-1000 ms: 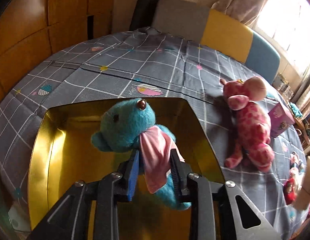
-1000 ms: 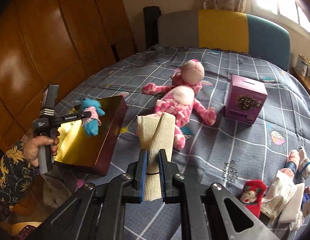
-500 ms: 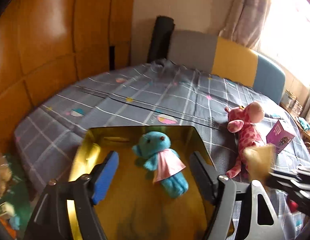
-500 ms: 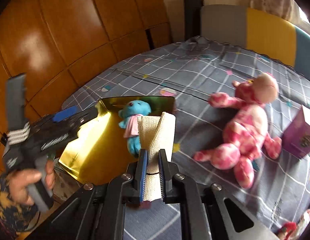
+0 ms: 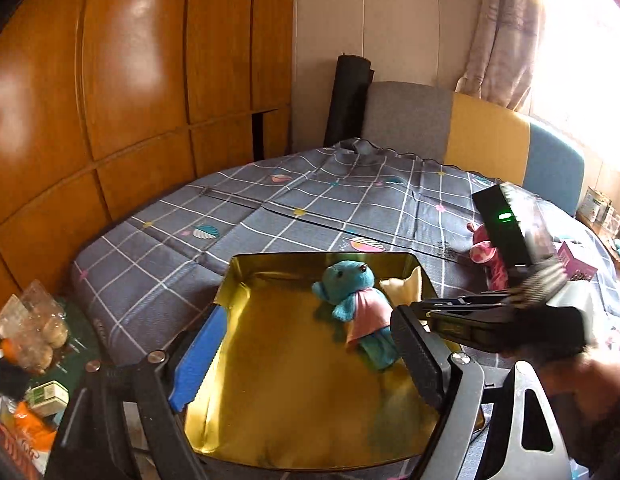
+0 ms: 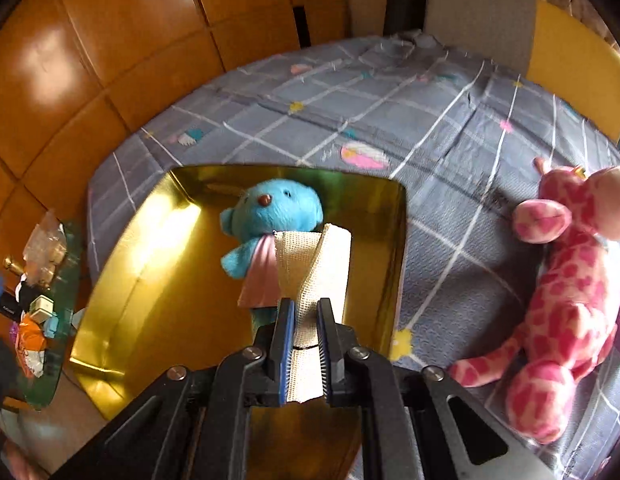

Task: Organize soft objects
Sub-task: 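Lower the beige cloth into the gold tray and open the right gripper, then grasp the red sock with the left gripper, then grasp the white gloves with the right gripper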

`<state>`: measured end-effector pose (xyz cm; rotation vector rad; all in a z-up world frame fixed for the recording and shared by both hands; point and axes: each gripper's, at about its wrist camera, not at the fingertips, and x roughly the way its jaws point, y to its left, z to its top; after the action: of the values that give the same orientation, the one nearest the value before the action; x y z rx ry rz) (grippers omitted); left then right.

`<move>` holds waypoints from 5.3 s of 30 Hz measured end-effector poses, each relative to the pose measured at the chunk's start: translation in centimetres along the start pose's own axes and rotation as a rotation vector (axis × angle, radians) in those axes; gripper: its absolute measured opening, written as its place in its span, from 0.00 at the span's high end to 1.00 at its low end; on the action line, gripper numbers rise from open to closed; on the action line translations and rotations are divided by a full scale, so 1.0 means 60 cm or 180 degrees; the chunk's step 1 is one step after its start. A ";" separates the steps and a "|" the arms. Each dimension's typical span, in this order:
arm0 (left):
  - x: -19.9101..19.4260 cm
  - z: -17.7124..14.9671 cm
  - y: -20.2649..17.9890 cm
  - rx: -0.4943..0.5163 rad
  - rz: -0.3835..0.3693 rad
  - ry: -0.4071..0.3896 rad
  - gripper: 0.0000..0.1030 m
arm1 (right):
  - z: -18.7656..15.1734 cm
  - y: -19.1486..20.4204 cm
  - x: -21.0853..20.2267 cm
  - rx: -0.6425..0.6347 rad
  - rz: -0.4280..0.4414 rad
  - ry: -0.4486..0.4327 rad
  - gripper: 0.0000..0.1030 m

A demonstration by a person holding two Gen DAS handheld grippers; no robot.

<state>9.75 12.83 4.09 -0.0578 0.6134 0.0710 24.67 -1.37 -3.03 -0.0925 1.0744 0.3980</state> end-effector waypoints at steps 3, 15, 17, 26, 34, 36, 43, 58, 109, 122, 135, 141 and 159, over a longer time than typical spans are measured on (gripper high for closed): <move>-0.006 -0.003 0.002 0.0015 0.0004 -0.0004 0.17 | -0.003 0.000 0.020 0.0023 -0.0064 0.0100 0.86; -0.008 -0.008 -0.002 -0.0054 -0.0095 0.0048 0.16 | -0.051 -0.018 -0.094 0.0138 0.0034 -0.0441 0.71; -0.009 -0.011 -0.004 -0.0078 -0.0144 0.0066 0.16 | -0.069 -0.028 -0.120 0.0186 -0.0014 -0.0528 0.71; -0.011 -0.023 -0.040 0.0018 -0.0365 0.0119 0.16 | -0.173 -0.083 -0.208 0.0450 -0.0291 -0.0715 0.70; -0.016 -0.031 -0.123 0.0375 -0.0627 0.0149 0.16 | -0.267 -0.132 -0.265 0.0655 -0.0626 -0.0770 0.68; -0.017 -0.035 -0.150 0.0506 -0.0687 0.0173 0.16 | -0.289 -0.147 -0.279 0.0730 -0.0695 -0.0774 0.67; -0.030 -0.053 -0.233 0.0914 -0.0889 0.0160 0.14 | -0.356 -0.197 -0.329 0.1046 -0.0924 -0.0835 0.66; -0.051 -0.066 -0.362 0.1433 -0.1253 0.0123 0.14 | -0.432 -0.280 -0.427 0.1521 -0.1271 -0.1110 0.66; 0.028 -0.179 -0.764 0.1884 -0.2575 0.1483 0.20 | -0.592 -0.468 -0.524 0.2516 -0.1622 -0.1184 0.63; 0.057 -0.199 -0.765 0.1690 -0.2854 0.1618 0.71 | -0.549 -0.582 -0.533 0.2541 -0.1449 -0.1070 0.62; 0.004 -0.136 -0.656 0.1798 -0.2678 0.1090 0.71 | -0.460 -0.813 -0.361 0.2269 -0.1746 0.0338 0.53; -0.005 -0.113 -0.612 0.1905 -0.2274 0.0860 0.71 | -0.460 -0.829 -0.316 0.2069 -0.2053 0.0675 0.45; -0.048 -0.075 -0.523 0.1929 -0.1663 0.0333 0.71 | -0.442 -0.771 -0.380 0.2158 -0.2260 0.0056 0.66</move>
<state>7.42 -18.87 3.12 0.3673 0.6866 -0.6265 9.75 -57.40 -1.38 0.1277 1.0702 -0.6100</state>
